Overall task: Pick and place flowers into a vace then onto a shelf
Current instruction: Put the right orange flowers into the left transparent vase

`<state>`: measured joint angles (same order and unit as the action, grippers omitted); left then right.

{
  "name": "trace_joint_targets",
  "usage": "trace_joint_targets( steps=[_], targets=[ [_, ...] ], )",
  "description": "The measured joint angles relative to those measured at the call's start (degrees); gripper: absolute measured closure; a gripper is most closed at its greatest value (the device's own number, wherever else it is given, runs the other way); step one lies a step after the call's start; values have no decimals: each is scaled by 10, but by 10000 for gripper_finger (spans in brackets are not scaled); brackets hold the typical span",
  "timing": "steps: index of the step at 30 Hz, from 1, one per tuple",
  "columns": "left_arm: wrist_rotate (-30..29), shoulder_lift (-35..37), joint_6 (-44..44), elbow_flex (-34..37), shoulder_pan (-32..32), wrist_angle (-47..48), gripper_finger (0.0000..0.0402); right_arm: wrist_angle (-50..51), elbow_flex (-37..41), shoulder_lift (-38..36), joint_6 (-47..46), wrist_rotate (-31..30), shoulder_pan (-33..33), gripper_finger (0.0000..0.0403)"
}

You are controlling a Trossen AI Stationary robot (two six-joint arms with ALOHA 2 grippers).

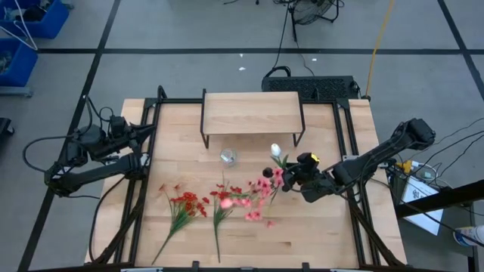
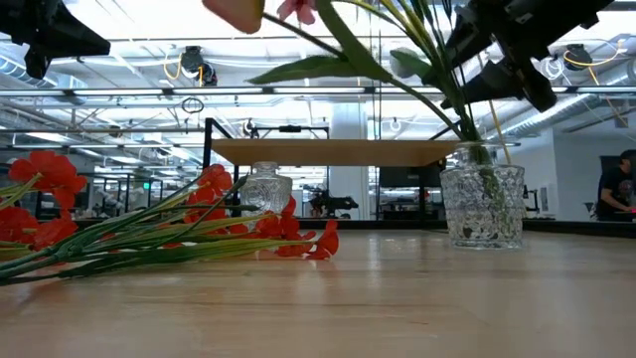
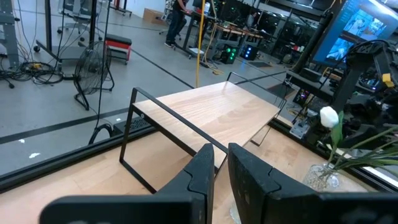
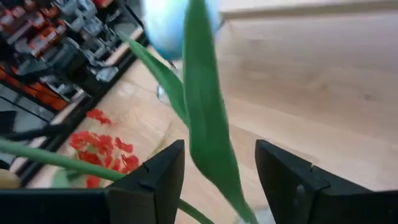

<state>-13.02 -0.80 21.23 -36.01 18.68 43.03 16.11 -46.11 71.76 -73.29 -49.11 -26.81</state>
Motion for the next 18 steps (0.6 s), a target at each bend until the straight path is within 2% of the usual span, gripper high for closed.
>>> trace_joint_targets(
  steps=[6,12,18],
  targets=[
    [0,0,0,0,0,0,350,-16,0,-18,24,-12,-1,217],
    [0,0,0,0,0,0,350,-15,0,-52,44,-64,-7,217],
    [0,0,0,0,0,0,350,-17,0,-97,84,-84,-7,218]
  ],
)
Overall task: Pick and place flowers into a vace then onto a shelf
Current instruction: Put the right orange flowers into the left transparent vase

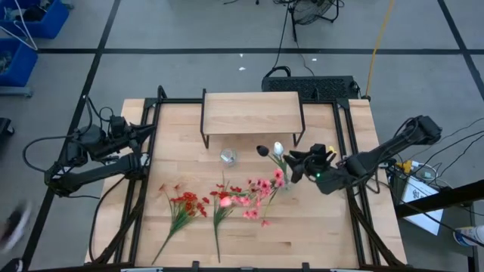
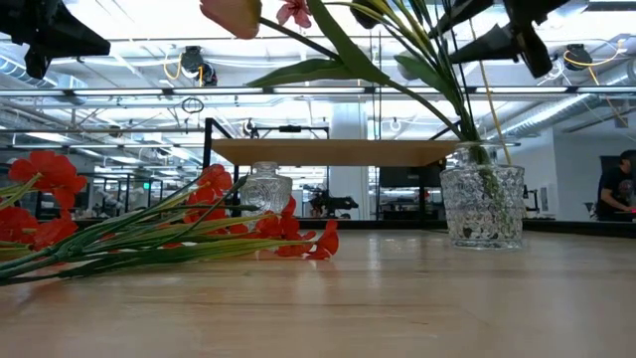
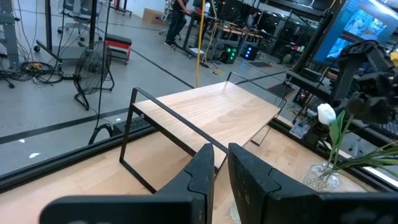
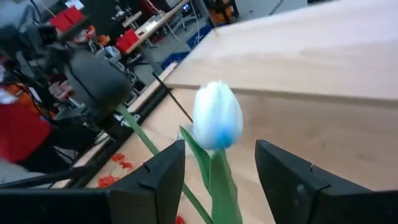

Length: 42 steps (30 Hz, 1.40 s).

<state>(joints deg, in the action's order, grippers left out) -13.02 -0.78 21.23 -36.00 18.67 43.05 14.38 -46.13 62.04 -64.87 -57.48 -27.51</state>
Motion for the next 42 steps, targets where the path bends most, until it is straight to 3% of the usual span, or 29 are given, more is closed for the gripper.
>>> trace_joint_targets(
  steps=[4,11,14,17,25,31,35,42],
  targets=[
    [0,0,0,0,0,0,350,-56,0,-27,54,-14,0,218],
    [0,0,0,0,0,0,350,-395,0,-42,417,18,0,218],
    [0,0,0,0,0,0,350,-505,-1,-42,490,71,0,218],
    [0,0,0,0,0,0,350,-533,-5,-42,486,90,0,218],
    [0,0,0,0,0,0,350,-405,-110,34,434,96,-5,218],
    [0,0,0,0,0,0,350,-364,-176,89,417,40,-7,218],
    [0,0,0,0,0,0,350,-363,-151,62,395,32,-11,220],
    [0,0,0,0,0,0,350,-381,-7,-74,337,18,-15,257]
  ],
)
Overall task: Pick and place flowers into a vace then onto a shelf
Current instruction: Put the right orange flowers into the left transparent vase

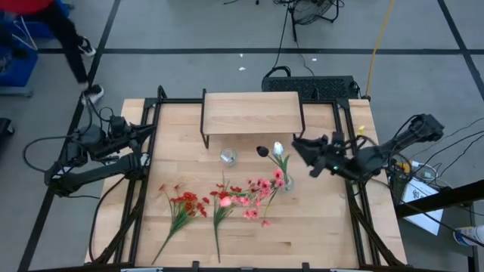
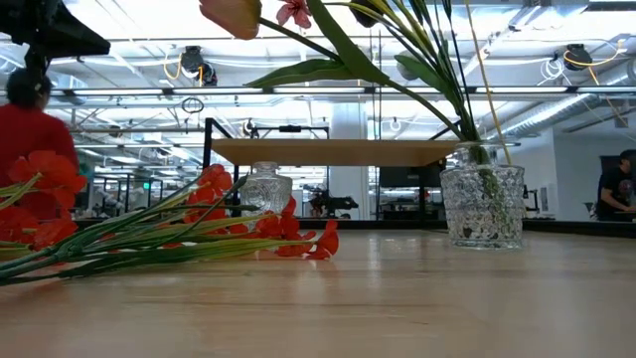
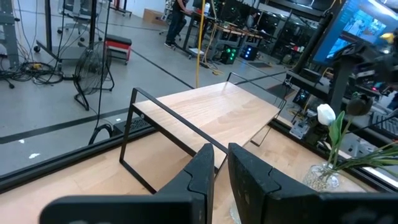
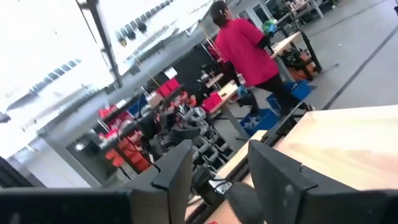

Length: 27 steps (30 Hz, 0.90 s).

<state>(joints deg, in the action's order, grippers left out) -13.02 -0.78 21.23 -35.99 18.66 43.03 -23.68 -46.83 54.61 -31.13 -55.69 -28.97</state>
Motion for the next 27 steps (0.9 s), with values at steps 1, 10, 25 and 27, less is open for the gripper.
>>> trace_joint_targets(
  steps=[1,10,25,27],
  targets=[
    [0,0,0,0,0,0,350,-16,20,-17,3,0,0,262],
    [0,0,70,0,0,-16,350,-142,153,-145,73,-27,-4,293],
    [42,-4,228,0,0,-192,350,-253,325,-279,77,-30,-12,303],
    [52,-4,251,0,0,-220,350,-276,356,-287,59,-30,-12,303]
  ],
)
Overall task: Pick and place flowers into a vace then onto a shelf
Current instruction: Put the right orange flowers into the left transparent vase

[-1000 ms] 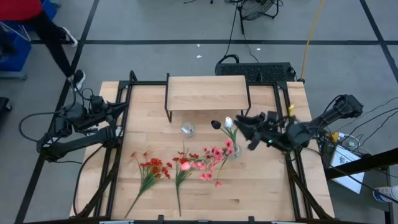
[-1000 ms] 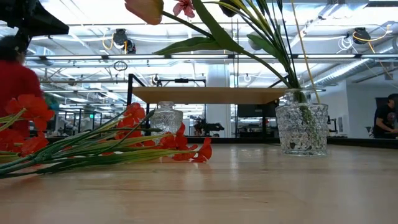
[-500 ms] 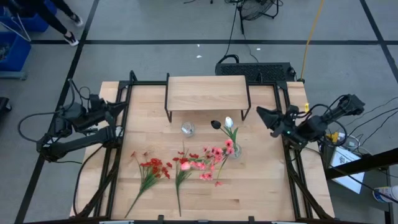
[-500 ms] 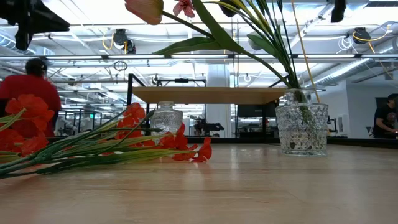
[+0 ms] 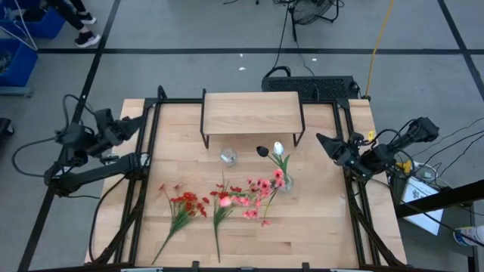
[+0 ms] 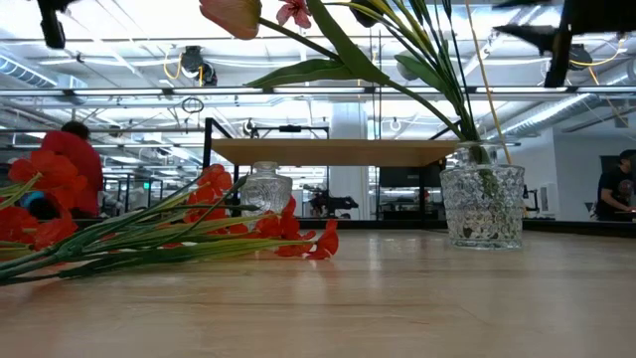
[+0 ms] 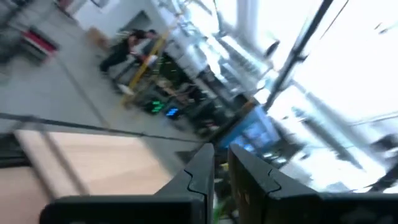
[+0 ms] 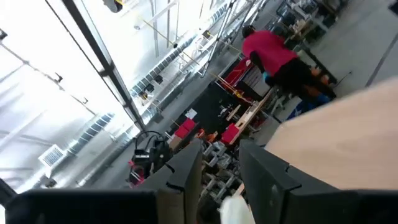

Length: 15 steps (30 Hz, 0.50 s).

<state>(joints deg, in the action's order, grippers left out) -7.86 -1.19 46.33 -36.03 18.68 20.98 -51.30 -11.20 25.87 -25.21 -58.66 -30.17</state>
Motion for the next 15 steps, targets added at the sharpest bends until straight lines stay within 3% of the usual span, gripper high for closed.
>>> trace_joint_targets(
  steps=[5,8,15],
  targets=[
    [17,-12,42,-1,0,-68,350,-62,72,-8,-70,19,0,303],
    [16,-46,108,0,0,-59,350,-102,102,-9,-96,50,0,303],
    [109,-243,234,0,-23,-44,350,-119,101,-11,-47,93,-3,303]
  ],
)
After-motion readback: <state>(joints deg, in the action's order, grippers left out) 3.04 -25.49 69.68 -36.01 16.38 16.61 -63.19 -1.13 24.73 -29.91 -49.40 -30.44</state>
